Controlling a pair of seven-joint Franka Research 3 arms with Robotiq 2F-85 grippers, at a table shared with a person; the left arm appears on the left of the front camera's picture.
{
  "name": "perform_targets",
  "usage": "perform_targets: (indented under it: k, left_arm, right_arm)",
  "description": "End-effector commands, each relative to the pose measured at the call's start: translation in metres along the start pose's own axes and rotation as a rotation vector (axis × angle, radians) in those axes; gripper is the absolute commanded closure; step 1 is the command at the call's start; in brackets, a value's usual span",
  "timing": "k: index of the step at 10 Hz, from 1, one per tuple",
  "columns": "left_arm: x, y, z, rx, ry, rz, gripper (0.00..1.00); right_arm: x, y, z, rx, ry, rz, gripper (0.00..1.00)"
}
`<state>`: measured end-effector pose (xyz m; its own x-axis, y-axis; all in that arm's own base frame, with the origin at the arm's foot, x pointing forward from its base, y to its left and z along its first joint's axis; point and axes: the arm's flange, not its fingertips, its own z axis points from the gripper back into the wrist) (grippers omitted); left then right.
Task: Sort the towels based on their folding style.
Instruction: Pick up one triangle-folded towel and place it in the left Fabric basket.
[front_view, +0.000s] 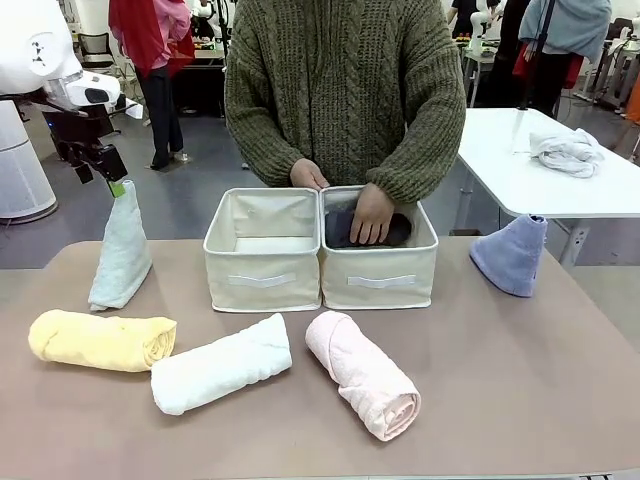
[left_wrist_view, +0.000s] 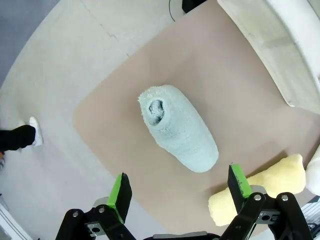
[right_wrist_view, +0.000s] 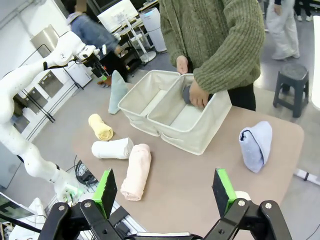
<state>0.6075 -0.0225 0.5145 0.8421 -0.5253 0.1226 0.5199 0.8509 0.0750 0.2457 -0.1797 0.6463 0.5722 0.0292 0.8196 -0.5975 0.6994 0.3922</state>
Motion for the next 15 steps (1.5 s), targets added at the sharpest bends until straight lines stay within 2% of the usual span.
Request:
perform_targets:
  k: [1,2,4,7,11,12,13,14,15]
  left_arm:
    - [-0.002,0.001,0.002,-0.001,0.021,-0.003,0.00]
    - [0.000,0.000,0.000,0.000,0.000,0.000,0.00]
    - [0.035,-0.009,-0.025,0.027,0.022,-0.028,0.00]
    - [0.059,-0.008,-0.057,0.106,0.043,0.067,0.00]
    - [0.056,-0.009,-0.064,0.184,0.056,0.105,0.00]
    - [0.054,-0.008,-0.066,0.179,0.049,0.101,0.07]
    - [0.054,-0.008,-0.067,0.180,0.055,0.101,0.57]
    - [0.056,-0.007,-0.066,0.177,0.062,0.098,0.64]
    - [0.055,-0.007,-0.066,0.166,0.067,0.096,1.00]
  right_arm:
    - [0.000,-0.001,-0.001,0.017,-0.006,0.007,0.00]
    - [0.000,-0.001,-0.001,0.017,-0.006,0.007,0.00]
    - [0.000,-0.001,-0.001,0.017,-0.006,0.007,0.00]
    - [0.000,-0.001,-0.001,0.017,-0.006,0.007,0.00]
    - [0.000,-0.001,-0.001,0.017,-0.006,0.007,0.00]
    - [0.000,-0.001,-0.001,0.017,-0.006,0.007,0.00]
    - [0.000,-0.001,-0.001,0.017,-0.006,0.007,0.00]
    - [0.000,-0.001,-0.001,0.017,-0.006,0.007,0.00]
    - [0.000,-0.001,-0.001,0.017,-0.006,0.007,0.00]
